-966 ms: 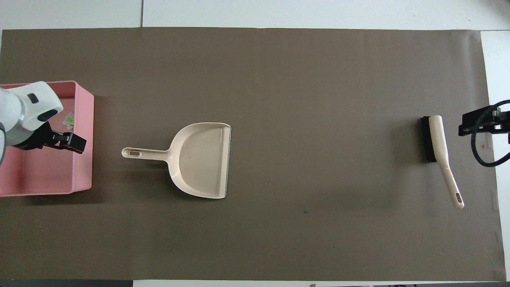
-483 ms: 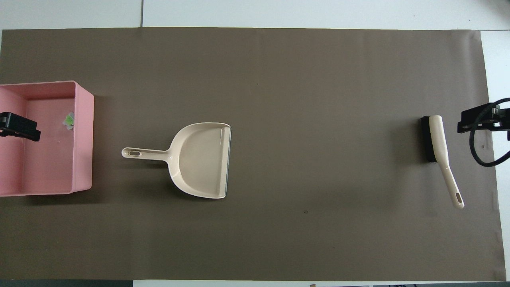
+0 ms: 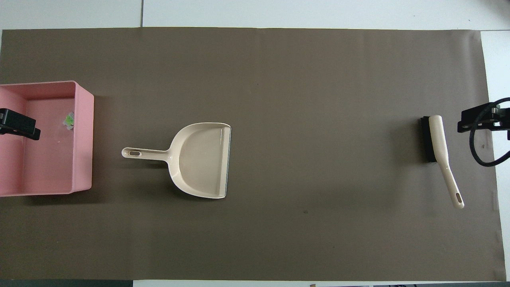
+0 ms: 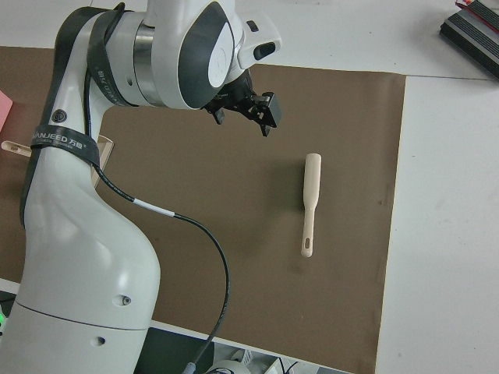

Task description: Clean e-waste and dump in bin

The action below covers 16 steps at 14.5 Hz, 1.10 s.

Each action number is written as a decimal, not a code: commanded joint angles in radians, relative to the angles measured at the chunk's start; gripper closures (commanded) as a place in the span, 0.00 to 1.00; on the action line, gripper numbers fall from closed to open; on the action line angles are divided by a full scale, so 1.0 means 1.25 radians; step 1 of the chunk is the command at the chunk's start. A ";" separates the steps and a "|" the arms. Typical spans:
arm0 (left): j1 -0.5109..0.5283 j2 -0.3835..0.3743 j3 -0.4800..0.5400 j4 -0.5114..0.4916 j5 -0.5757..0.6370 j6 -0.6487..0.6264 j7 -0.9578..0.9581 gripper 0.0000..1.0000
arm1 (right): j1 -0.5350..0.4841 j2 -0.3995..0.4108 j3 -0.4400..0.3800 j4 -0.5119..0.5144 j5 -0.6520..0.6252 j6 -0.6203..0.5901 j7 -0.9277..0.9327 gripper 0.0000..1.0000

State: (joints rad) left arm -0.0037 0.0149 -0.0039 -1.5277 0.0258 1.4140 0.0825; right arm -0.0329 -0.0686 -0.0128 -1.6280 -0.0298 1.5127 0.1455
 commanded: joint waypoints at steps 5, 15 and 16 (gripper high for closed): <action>0.008 -0.065 -0.002 -0.095 -0.013 0.046 -0.007 0.02 | -0.017 -0.005 0.008 -0.006 0.010 0.000 -0.006 0.00; 0.007 -0.061 -0.002 -0.091 -0.013 0.084 -0.010 0.02 | -0.015 -0.005 0.008 -0.006 0.010 0.001 -0.006 0.00; 0.007 -0.061 -0.002 -0.092 -0.013 0.090 -0.010 0.02 | -0.015 -0.005 0.008 -0.006 0.010 0.000 -0.006 0.00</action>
State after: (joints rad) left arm -0.0036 -0.0367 -0.0035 -1.6104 0.0248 1.4932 0.0815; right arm -0.0367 -0.0686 -0.0129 -1.6285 -0.0298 1.5124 0.1455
